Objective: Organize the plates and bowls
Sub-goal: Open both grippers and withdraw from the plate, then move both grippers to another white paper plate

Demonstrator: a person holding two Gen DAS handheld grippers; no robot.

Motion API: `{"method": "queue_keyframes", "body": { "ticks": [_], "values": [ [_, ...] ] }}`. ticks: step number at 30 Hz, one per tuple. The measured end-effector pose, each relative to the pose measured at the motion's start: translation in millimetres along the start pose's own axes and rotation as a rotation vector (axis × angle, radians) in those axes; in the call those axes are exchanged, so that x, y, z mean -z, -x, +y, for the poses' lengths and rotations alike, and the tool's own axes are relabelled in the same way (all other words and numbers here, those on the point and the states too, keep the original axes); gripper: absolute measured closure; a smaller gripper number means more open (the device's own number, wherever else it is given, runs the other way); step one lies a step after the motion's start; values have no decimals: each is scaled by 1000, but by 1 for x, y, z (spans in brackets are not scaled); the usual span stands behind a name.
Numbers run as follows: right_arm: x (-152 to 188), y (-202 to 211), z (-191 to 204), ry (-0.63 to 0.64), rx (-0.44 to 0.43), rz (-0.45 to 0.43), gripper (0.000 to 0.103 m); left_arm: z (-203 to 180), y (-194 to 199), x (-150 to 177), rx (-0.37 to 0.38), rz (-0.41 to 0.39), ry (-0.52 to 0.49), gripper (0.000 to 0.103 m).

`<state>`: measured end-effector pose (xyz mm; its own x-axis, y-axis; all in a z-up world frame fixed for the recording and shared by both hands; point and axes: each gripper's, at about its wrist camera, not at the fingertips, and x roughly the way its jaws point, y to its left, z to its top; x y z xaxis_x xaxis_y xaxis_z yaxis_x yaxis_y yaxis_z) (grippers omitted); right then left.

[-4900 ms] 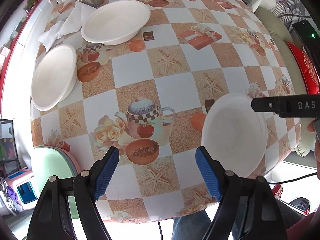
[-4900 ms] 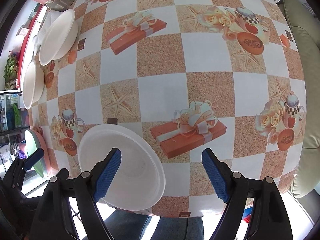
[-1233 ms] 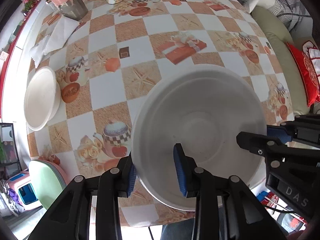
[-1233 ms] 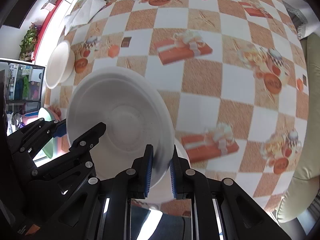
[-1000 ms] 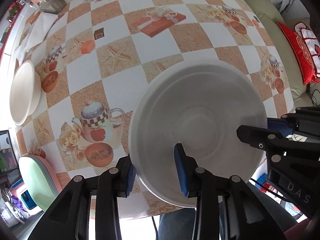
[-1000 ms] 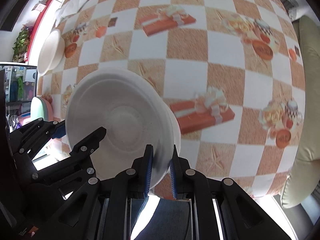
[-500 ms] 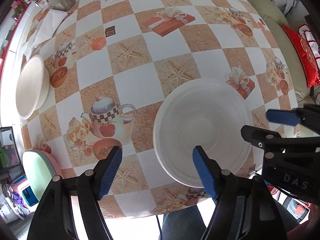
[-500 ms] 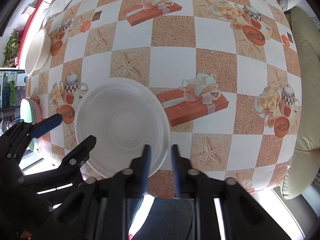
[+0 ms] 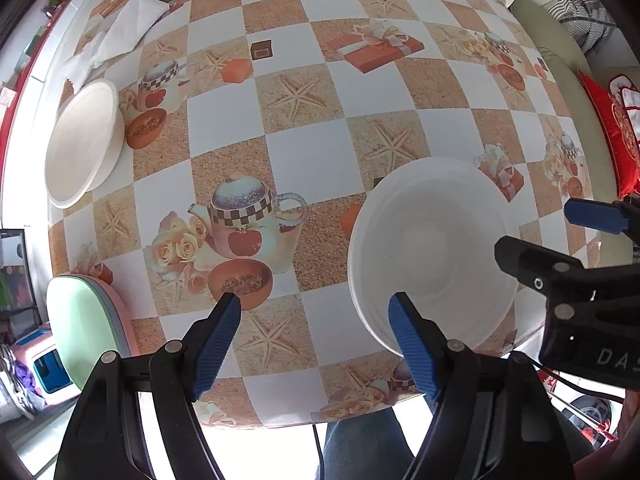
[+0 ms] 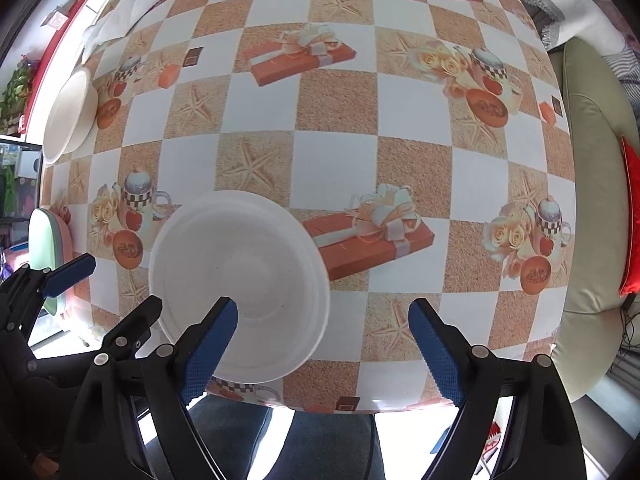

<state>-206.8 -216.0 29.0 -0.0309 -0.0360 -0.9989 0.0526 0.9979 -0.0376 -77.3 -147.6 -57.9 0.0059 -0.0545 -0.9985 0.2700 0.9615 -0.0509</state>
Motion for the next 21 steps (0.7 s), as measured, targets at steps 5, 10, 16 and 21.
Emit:
{"method": "queue_keyframes", "body": {
  "ticks": [5, 10, 16, 21],
  "values": [
    [-1, 5, 12, 27, 5, -10, 15, 10, 0, 0, 6, -8, 22, 23],
    [-4, 9, 16, 30, 2, -16, 15, 22, 4, 7, 10, -13, 50, 23],
    [-8, 9, 23, 42, 18, -13, 14, 36, 3, 13, 12, -18, 74, 23],
    [-11, 12, 31, 73, 28, -23, 14, 49, 1, 17, 21, -25, 106, 23]
  ]
}}
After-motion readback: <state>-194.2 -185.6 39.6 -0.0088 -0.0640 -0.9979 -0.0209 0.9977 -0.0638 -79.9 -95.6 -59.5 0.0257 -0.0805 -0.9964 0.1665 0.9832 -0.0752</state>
